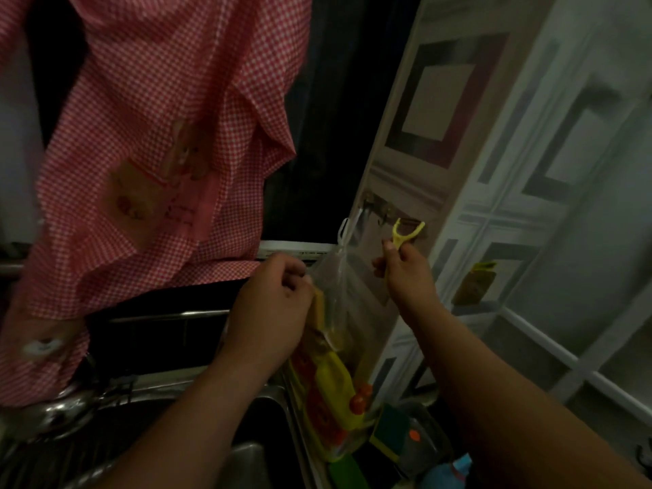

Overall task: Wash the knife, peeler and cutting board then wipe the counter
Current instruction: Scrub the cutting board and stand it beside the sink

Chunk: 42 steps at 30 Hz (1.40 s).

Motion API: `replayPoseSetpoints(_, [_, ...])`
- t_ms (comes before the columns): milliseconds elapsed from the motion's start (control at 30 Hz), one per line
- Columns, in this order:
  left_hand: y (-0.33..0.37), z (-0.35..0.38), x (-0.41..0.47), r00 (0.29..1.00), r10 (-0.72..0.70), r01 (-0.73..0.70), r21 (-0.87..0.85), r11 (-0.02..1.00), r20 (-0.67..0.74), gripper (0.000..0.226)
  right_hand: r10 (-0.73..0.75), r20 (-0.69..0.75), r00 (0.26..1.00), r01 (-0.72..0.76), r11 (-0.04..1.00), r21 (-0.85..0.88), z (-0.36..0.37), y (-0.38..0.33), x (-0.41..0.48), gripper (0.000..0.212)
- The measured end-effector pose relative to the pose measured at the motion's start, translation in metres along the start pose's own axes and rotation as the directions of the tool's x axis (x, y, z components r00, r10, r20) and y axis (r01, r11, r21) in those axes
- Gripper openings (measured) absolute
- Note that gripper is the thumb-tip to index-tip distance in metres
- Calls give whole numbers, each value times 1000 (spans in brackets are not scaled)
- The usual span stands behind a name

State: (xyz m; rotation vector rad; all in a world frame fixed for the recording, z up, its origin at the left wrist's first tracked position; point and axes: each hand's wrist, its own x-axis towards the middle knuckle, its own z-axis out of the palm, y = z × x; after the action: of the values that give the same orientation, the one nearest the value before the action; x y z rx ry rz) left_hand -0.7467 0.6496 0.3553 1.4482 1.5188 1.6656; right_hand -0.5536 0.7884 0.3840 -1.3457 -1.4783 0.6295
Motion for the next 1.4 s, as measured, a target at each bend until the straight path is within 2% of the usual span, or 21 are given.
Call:
replayPoseSetpoints(67, [8, 2, 2, 999, 32, -32, 8, 999, -3, 9, 28, 1, 1000, -28, 999, -28, -2, 1, 11, 31])
replayPoseSetpoints(200, [10, 7, -1, 1000, 17, -16, 62, 998, -11, 9, 176, 62, 982, -173, 984, -43, -3, 34, 30, 34])
replayPoseSetpoints(333, [1, 13, -9, 1000, -8, 5, 108, 994, 28, 9, 98, 68, 993, -83, 977, -195, -7, 43, 24, 43])
replayPoseSetpoints(433, [-7, 15, -16, 999, -17, 9, 167, 986, 50, 7, 136, 114, 984, -103, 960, -262, -8, 52, 21, 41])
replayPoseSetpoints(600, [-16, 15, -31, 999, -27, 18, 248, 969, 36, 5, 312, 203, 928, -272, 941, -204, -9, 97, -4, 44])
replayPoseSetpoints(700, [-19, 5, -46, 998, -46, 30, 304, 952, 46, 6, 309, 305, 901, -257, 946, -198, -18, 113, -19, 40])
replayPoseSetpoints(767, [-23, -8, -57, 998, -40, 20, 357, 934, 48, 9, 320, 319, 892, -315, 947, -67, -20, 110, -40, 40])
replayPoseSetpoints(867, [-30, -41, -82, 1000, -28, 22, 422, 906, 9, 11, 218, 353, 910, -244, 969, 31, -14, 87, -98, 33])
replayPoseSetpoints(967, [-43, -85, -115, 996, -59, 85, 489, 868, -70, 11, 116, 501, 857, -202, 972, 122, 7, 68, -159, 18])
replayPoseSetpoints(1100, [-70, -140, -155, 973, -117, 205, 520, 829, -198, 11, 71, 636, 769, -216, 964, 153, 58, 72, -216, 10])
replayPoseSetpoints(1200, [-95, -170, -173, 957, -155, 263, 504, 823, -246, 8, 114, 721, 684, -234, 970, 69, 89, 92, -243, 11])
replayPoseSetpoints(1300, [-132, -193, -187, 937, -204, 322, 472, 821, -283, 4, 142, 792, 594, -154, 986, -62, 118, 109, -268, 13])
replayPoseSetpoints(1400, [-175, -215, -196, 907, -289, 409, 474, 780, -306, 11, 235, 821, 521, -120, 972, -202, 147, 121, -288, 12])
